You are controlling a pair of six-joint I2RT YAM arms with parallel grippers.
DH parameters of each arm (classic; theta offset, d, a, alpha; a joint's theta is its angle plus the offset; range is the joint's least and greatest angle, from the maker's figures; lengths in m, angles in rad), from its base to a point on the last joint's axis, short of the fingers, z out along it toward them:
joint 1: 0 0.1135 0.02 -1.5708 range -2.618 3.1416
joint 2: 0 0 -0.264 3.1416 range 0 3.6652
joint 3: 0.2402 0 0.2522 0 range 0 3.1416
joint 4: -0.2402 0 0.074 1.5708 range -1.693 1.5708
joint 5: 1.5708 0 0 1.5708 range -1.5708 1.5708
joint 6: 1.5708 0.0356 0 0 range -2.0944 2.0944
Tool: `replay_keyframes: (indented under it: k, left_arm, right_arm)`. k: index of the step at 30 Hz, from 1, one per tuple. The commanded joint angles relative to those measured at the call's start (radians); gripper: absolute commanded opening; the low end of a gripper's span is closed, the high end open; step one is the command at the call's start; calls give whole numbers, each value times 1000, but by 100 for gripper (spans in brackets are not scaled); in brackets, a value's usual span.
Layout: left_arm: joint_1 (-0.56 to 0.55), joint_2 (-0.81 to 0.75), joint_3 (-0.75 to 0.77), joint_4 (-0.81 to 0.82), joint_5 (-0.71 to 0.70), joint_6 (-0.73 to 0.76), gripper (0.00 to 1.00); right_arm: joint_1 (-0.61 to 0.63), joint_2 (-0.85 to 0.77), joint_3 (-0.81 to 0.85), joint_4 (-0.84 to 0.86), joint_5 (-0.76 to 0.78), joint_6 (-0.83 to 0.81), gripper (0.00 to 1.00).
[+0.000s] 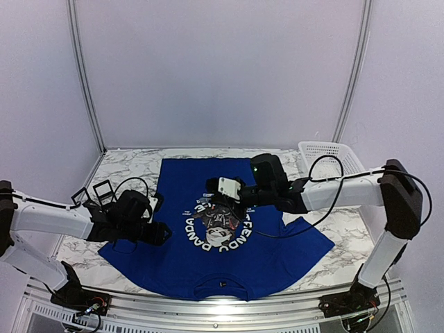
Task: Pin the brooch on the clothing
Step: Pick up the flattened clothing from the center of the board.
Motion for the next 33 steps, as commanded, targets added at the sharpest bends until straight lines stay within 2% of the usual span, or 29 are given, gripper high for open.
replay_keyframes:
  k: [1, 3, 6, 9, 15, 18, 19, 22, 27, 33]
  left_arm:
    - [-142, 14, 22, 76, -66, 154, 58]
    - [-187, 17, 1, 96, -71, 175, 59]
    - [-191, 11, -60, 118, -93, 168, 59]
    - [-191, 21, -83, 73, -158, 172, 59]
    - [-191, 93, -107, 128, -72, 202, 66]
    - [-191, 149, -104, 128, -61, 184, 65]
    - [-191, 157, -105, 128, -55, 179, 60]
    - [-191, 141, -110, 129, -39, 176, 33]
    - [-191, 46, -117, 137, 12, 192, 2]
    - [-188, -30, -138, 152, 77, 183, 0]
  right_arm:
    - [50, 77, 46, 109, -9, -100, 0]
    - [70, 108, 34, 134, 1, -127, 0]
    - [107, 145, 10, 172, 27, -169, 0]
    - [125, 175, 3, 199, 24, -176, 0]
    - [138, 229, 28, 222, 8, -156, 0]
    - [143, 252, 37, 224, 8, -156, 0]
    - [146, 260, 39, 224, 15, -156, 0]
    - [155, 282, 37, 239, 22, -162, 0]
    - [181, 311, 26, 300, 68, -169, 0]
    - [218, 346, -14, 488, 176, -119, 0]
